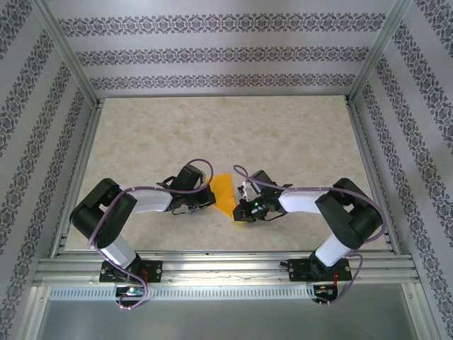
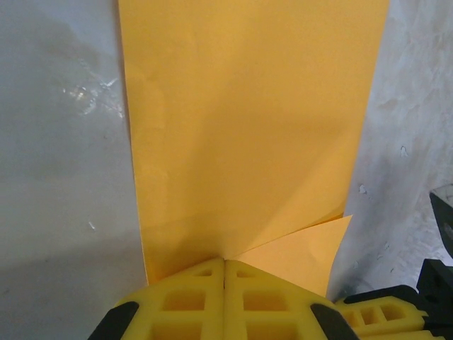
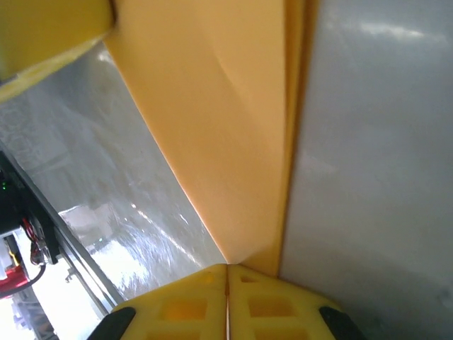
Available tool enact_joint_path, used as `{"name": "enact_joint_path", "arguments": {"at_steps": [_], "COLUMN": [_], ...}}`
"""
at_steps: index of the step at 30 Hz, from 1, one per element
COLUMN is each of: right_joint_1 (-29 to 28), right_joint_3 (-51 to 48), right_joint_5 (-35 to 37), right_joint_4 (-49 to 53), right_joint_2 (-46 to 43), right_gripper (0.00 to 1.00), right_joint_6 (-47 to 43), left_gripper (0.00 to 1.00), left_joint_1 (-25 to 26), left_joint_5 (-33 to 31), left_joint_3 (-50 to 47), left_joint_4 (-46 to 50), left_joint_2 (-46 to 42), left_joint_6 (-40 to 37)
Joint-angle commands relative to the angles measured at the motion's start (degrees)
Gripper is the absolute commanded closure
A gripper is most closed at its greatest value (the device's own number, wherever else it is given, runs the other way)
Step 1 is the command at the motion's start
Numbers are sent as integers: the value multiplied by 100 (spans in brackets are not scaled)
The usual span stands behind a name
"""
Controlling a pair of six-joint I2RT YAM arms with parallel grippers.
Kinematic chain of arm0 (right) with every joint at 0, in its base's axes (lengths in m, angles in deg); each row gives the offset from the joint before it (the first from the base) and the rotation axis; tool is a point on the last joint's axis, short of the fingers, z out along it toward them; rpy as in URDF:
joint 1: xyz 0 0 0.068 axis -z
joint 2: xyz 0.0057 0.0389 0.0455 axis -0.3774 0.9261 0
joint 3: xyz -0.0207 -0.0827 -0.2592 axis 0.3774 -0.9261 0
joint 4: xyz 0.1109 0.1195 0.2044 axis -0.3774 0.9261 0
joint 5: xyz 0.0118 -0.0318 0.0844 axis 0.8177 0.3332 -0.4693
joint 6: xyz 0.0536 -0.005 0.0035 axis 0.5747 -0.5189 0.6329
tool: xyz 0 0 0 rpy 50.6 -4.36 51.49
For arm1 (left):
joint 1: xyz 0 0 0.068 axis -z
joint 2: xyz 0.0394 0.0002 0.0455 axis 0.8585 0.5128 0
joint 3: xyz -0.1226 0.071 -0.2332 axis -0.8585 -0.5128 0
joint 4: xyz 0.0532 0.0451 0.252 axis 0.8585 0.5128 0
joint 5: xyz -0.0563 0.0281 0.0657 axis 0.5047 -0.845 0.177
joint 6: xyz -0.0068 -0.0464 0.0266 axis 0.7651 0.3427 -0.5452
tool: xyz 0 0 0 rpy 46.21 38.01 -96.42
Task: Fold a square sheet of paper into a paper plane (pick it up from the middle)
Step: Third fold the triangle at the center of the table.
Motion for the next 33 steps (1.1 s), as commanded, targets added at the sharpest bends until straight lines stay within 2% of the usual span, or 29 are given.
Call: {"name": "enact_joint_path", "arguments": {"at_steps": [1, 5, 15, 23, 27, 33], "right_joint_1": [32, -23, -28, -13, -16, -13], "right_joint_3": [4, 319, 826, 588, 330, 412], "right_joint_5": [-198, -49, -5, 379, 425, 500], "right_joint_4": [153, 98, 37, 318, 104, 226], "right_joint_2": [-319, -448, 505, 771, 827, 803], "right_gripper": [95, 95, 98, 98, 99, 100], "right_joint_6": [-14, 24, 72, -105, 32, -11], "left_gripper": [99, 99, 99, 97, 94, 91], "left_joint_1": [21, 21, 21, 30, 54, 301], "left_joint_5": [-351, -358, -318, -357, -387, -169], "left_joint_3": [61, 54, 19, 232, 416, 303], "left_joint_4": [528, 531, 463, 763, 961, 416], "left_joint_2": [-45, -131, -74, -122, -374, -594], "left_joint_6": [-172, -194, -119, -311, -429, -62]}}
